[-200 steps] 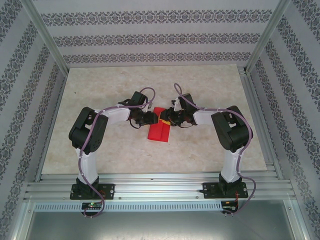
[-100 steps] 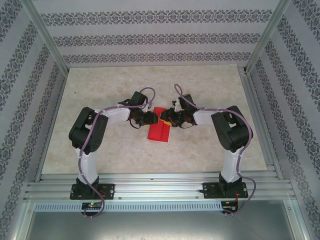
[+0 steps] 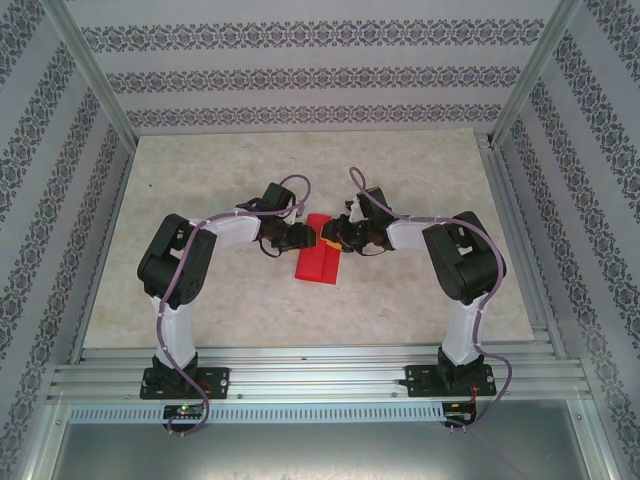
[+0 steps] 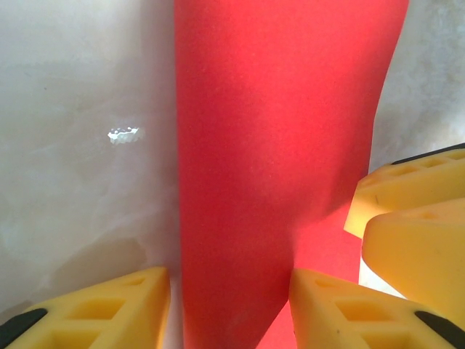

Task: Fold a paper plane with a square sheet of paper (fold left side to right side)
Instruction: First fold in half a square sheet of paper at the center of the table.

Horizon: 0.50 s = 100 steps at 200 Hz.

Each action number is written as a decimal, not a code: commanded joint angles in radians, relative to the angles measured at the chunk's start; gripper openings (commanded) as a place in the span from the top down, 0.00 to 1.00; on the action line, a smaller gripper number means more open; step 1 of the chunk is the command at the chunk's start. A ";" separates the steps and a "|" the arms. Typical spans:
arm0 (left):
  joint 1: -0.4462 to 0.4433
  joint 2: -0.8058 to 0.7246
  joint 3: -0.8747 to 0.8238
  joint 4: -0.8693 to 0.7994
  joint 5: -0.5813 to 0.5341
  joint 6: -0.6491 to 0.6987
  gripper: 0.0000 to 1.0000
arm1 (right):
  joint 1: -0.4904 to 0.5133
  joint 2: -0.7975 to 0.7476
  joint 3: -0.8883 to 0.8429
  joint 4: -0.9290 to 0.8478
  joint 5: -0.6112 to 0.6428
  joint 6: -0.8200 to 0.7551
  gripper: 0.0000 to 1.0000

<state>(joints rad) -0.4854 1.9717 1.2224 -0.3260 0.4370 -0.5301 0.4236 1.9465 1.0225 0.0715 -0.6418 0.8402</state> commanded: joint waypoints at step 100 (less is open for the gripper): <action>-0.018 -0.083 -0.022 0.037 0.025 0.003 0.47 | 0.007 -0.008 -0.003 0.010 -0.003 -0.016 1.00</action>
<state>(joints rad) -0.4858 1.9652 1.2182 -0.3241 0.4400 -0.5301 0.4236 1.9465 1.0225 0.0822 -0.6449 0.8440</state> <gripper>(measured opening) 0.504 0.041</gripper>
